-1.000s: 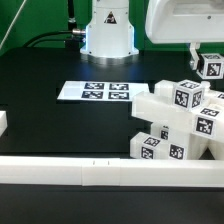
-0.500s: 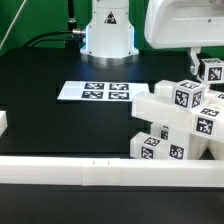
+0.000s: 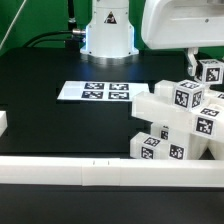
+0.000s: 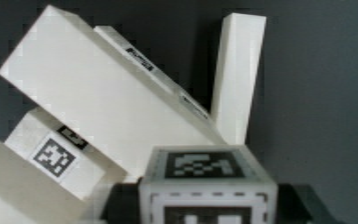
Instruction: Assemble chair
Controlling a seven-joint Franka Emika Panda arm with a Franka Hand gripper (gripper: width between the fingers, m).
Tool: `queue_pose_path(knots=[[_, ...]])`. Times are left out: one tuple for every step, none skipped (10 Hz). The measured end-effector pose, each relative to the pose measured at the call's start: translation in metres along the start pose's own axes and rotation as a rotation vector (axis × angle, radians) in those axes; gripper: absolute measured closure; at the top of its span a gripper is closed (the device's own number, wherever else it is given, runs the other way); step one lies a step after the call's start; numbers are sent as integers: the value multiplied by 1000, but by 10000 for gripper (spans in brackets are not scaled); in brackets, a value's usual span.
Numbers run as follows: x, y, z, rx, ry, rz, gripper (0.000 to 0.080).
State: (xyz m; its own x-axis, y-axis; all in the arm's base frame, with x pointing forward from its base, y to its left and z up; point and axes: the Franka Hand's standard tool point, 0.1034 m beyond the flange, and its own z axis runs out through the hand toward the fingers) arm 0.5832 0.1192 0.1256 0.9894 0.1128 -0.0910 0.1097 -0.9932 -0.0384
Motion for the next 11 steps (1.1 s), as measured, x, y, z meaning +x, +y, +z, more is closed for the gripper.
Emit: queue_pose_path(knots=[[1,0,0,0,3,0,515],[1,0,0,0,7,0,515],[1,0,0,0,7,0,515],[1,0,0,0,7,0,515],[1,0,0,0,7,-3,515],[2,1,0,0,7,-14,515],[1,6,3,0,1,-26,515],[-2,8,7,0,-7,-22,515],[-5,8,9,-1,-8,-22,515],[-5,9,9,-1,-2,-24,515],[-5,8,9,-1,-2,-24,515]])
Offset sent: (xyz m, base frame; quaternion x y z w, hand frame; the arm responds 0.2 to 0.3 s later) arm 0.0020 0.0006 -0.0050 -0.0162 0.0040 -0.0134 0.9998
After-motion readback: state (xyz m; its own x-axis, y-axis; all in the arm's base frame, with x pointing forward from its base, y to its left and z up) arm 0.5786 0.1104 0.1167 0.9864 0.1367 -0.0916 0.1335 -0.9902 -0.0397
